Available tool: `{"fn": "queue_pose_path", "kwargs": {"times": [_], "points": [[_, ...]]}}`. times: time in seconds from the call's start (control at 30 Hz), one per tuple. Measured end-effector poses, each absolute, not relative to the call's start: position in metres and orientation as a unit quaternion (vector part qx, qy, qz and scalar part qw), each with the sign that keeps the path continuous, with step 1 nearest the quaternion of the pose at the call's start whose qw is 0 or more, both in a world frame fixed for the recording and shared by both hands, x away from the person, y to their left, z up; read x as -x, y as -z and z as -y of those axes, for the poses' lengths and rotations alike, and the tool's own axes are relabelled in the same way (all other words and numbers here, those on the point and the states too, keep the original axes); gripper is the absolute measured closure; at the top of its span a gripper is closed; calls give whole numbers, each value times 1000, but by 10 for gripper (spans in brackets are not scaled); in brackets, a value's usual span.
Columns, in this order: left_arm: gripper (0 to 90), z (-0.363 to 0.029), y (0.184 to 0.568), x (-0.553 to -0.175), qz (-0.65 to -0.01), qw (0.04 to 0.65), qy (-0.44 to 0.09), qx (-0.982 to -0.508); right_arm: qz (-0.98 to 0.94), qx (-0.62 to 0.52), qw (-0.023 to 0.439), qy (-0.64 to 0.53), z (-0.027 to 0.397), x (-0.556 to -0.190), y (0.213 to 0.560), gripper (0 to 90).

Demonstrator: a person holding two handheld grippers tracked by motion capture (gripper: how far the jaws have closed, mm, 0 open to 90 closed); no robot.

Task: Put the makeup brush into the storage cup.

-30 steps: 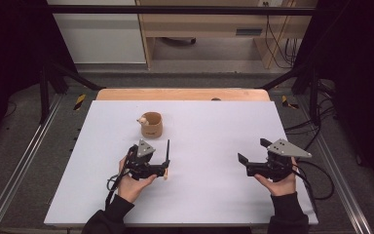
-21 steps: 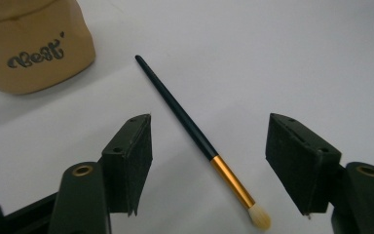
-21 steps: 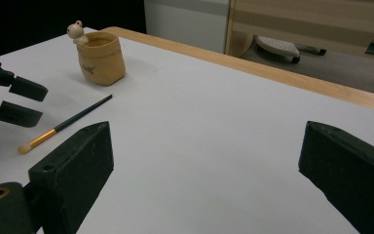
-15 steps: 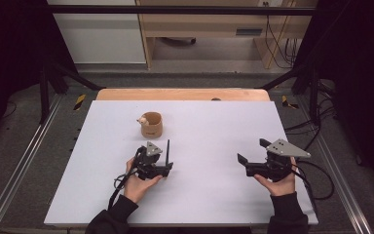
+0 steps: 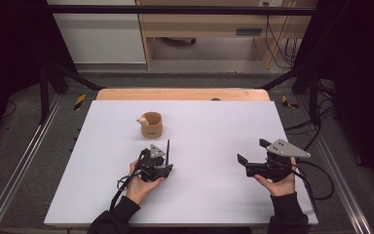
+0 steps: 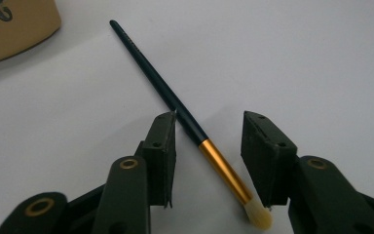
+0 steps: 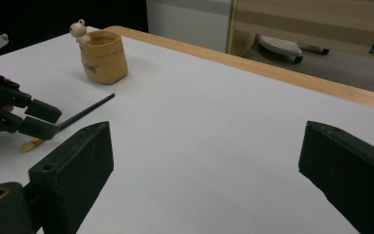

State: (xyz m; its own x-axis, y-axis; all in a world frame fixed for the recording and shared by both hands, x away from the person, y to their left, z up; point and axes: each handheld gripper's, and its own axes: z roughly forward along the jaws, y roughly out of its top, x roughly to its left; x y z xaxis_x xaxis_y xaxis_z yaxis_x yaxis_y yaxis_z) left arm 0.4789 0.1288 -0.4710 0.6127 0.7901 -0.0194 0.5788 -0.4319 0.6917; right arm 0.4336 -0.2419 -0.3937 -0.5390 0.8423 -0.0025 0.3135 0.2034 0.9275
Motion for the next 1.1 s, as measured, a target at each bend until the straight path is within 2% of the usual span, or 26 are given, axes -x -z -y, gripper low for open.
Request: {"fn": "queue_pose_path", "kwargs": {"times": [0.47, 1.1], "points": [[755, -129, 471, -478, -415, 337, -150, -832, -729, -398, 269, -488, 241, -434, 395, 59], [822, -133, 470, -479, -423, 320, -160, -833, -731, -398, 269, -485, 241, -434, 396, 58]]}}
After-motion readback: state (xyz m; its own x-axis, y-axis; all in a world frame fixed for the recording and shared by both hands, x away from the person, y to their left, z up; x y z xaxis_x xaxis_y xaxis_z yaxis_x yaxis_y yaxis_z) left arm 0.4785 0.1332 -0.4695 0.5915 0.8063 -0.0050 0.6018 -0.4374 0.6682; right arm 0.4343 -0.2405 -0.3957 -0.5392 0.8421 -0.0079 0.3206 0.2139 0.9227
